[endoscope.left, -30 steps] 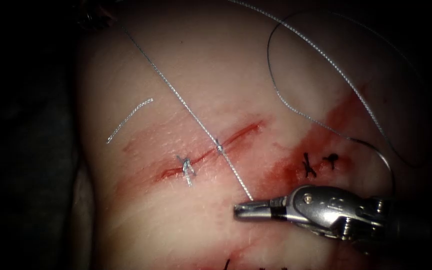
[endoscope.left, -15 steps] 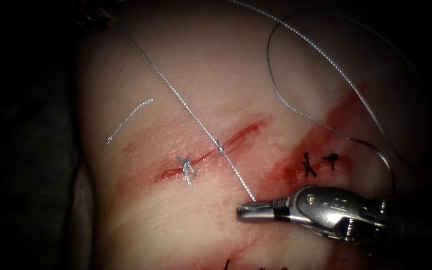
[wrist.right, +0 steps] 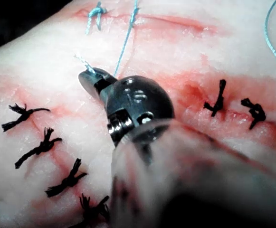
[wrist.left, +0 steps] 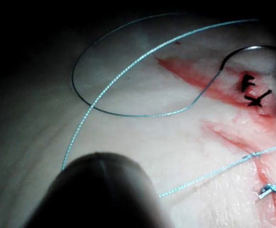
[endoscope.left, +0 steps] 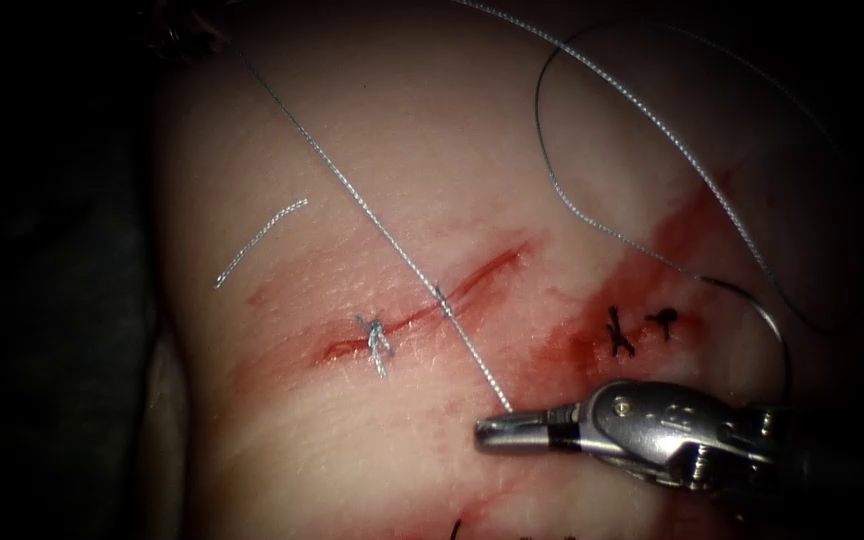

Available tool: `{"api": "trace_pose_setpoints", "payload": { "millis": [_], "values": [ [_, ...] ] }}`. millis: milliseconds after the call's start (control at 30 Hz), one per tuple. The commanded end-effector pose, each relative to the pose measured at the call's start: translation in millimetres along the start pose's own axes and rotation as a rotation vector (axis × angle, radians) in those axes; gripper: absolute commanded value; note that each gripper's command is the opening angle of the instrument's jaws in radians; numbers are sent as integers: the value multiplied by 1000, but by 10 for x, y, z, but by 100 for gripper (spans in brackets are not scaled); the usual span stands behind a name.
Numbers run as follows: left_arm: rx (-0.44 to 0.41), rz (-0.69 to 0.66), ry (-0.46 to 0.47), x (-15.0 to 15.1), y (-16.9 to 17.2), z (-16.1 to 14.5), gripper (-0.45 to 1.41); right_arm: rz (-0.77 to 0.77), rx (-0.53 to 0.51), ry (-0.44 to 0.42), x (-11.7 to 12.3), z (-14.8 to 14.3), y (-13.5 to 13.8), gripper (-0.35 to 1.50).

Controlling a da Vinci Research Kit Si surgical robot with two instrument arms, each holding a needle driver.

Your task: Wound Closure

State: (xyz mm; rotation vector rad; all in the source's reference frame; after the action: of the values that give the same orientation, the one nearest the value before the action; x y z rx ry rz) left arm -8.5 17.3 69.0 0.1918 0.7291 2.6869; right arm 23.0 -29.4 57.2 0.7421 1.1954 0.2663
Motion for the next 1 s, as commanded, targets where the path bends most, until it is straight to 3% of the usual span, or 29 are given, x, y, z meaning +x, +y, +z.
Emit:
{"api": "trace_pose_setpoints", "payload": {
  "millis": [33, 133, 200, 267, 300, 333, 400, 500, 600, 667, 733, 767, 800, 833, 867, 933, 1000],
  "values": [
    [-3, 6, 17, 6, 3, 4, -45, -1, 1, 1, 1, 9, 2, -35],
    [-42, -59, 69, 7, 7, 2, -45, 8, -45, 17, 8, 12, 4, -35],
    [-135, -153, 123, 10, 15, -6, -45, 13, -45, 42, 14, 11, 4, -30],
    [-248, -288, 207, 17, 22, -18, -45, -27, -68, 61, 20, 11, 5, 36],
    [-325, -408, 277, 26, 25, -29, -45, -75, -85, 70, 25, 12, 6, 94],
    [-389, -513, 333, 33, 25, -39, -45, -100, -99, 74, 28, 13, 7, 121],
    [-534, -688, 410, 51, 22, -61, -45, -98, -132, 112, 39, 10, 9, 138],
    [-636, -801, 542, 75, 11, -89, -45, -70, -146, 163, 59, -2, 8, 138],
    [-670, -860, 655, 91, 5, -108, -45, -41, -156, 180, 82, -18, 6, 135],
    [-734, -930, 722, 99, 7, -117, -45, -16, -163, 191, 102, -32, 4, 111],
    [-793, -976, 786, 103, 12, -123, -45, 11, -179, 204, 123, -42, 5, 101],
    [-824, -1005, 813, 104, 13, -125, -45, 51, -187, 214, 131, -45, 6, 84],
    [-864, -1043, 844, 105, 14, -126, -45, 128, -197, 229, 140, -46, 8, 47],
    [-901, -1074, 877, 106, 15, -127, -45, 194, -229, 249, 147, -47, 11, -20],
    [-944, -1108, 928, 106, 15, -129, -45, 275, -284, 278, 154, -45, 14, -35],
    [-1024, -1165, 1018, 108, 12, -133, -45, 322, -409, 324, 160, -35, 22, -35],
    [-1044, -1185, 1078, 111, 8, -136, -45, 387, -440, 340, 160, -21, 30, -35]
  ]
}}
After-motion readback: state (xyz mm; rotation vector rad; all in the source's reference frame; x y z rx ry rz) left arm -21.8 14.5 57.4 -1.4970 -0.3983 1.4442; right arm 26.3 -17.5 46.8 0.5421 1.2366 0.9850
